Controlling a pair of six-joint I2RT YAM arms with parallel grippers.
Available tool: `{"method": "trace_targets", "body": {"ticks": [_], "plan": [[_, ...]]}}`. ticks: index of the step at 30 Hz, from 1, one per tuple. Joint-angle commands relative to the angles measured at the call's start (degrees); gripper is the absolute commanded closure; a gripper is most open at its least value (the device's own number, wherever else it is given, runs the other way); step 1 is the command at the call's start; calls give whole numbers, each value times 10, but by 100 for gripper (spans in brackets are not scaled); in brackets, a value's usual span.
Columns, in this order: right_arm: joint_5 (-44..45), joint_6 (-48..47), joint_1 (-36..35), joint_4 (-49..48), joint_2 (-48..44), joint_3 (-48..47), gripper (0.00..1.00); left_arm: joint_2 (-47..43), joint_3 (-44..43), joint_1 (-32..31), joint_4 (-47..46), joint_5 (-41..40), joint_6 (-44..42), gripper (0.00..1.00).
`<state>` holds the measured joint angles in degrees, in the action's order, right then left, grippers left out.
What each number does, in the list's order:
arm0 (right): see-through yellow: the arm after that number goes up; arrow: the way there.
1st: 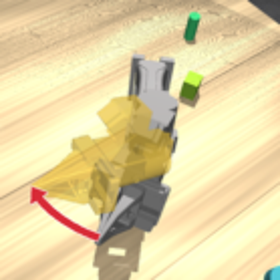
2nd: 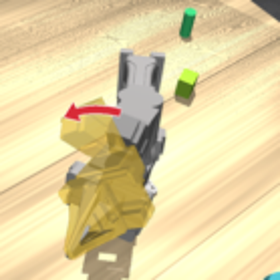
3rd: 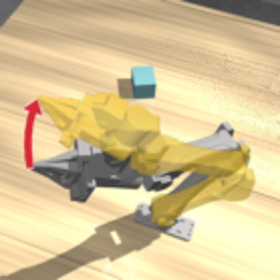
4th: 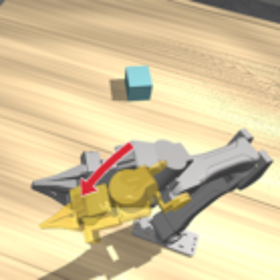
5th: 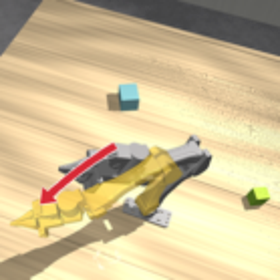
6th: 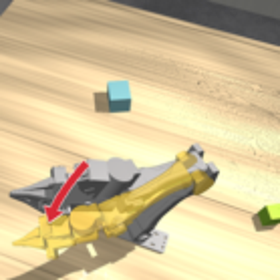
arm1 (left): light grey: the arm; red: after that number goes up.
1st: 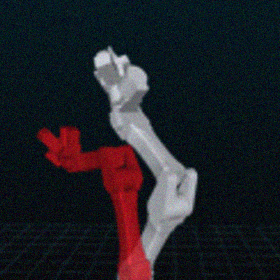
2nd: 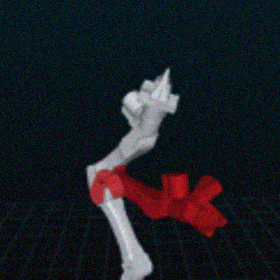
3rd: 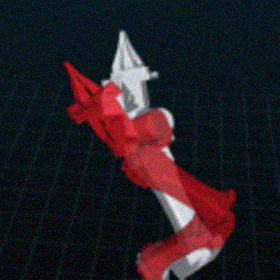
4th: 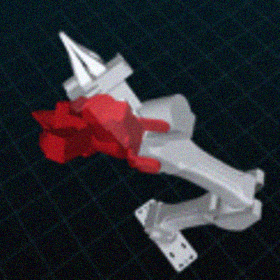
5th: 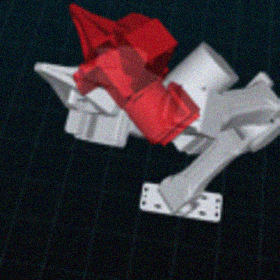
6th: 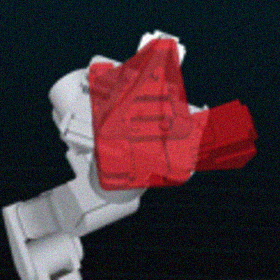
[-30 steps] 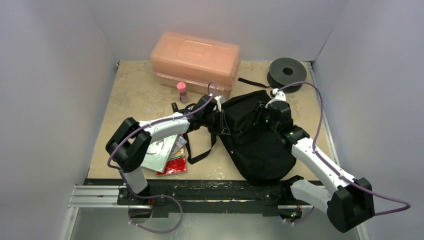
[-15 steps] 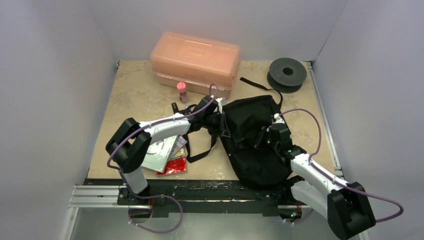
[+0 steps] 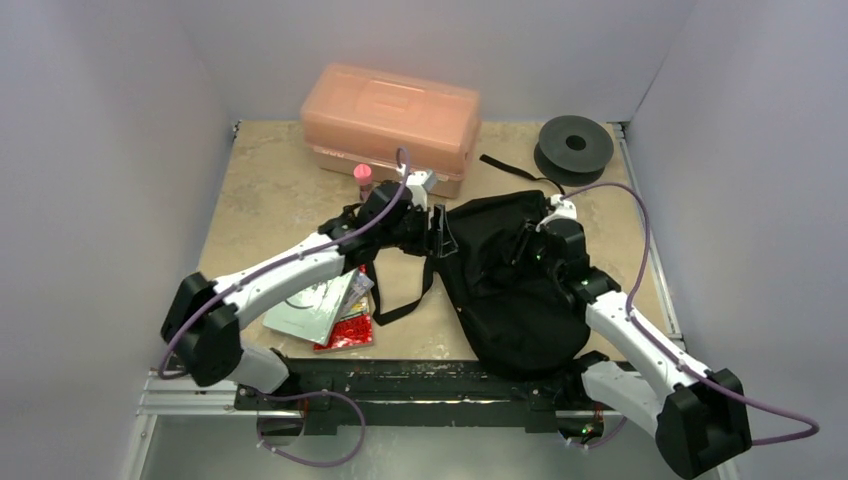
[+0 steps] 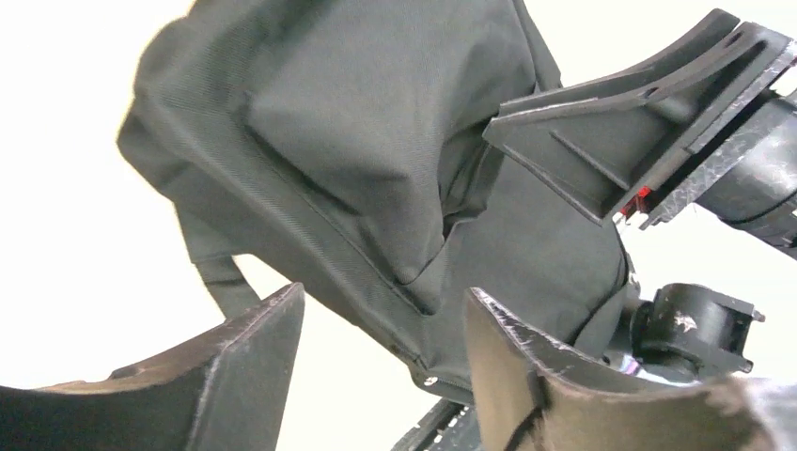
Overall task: Pack the student bag
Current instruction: Pick up the stationery from the center of the board.
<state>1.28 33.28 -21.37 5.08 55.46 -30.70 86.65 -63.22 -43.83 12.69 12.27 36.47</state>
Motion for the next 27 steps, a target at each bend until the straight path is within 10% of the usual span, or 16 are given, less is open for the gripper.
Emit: {"method": "trace_targets", "body": {"ticks": [1, 18, 27], "plan": [[-1, -68, -6, -29, 4, -34, 53, -89, 24, 8, 35, -159, -59, 31], [53, -196, -224, 16, 386, -432, 2, -490, 186, 16, 56, -511, -53, 21], [99, -204, -281, 114, 618, -687, 10, -551, 157, 15, 114, -497, -142, 18]]}}
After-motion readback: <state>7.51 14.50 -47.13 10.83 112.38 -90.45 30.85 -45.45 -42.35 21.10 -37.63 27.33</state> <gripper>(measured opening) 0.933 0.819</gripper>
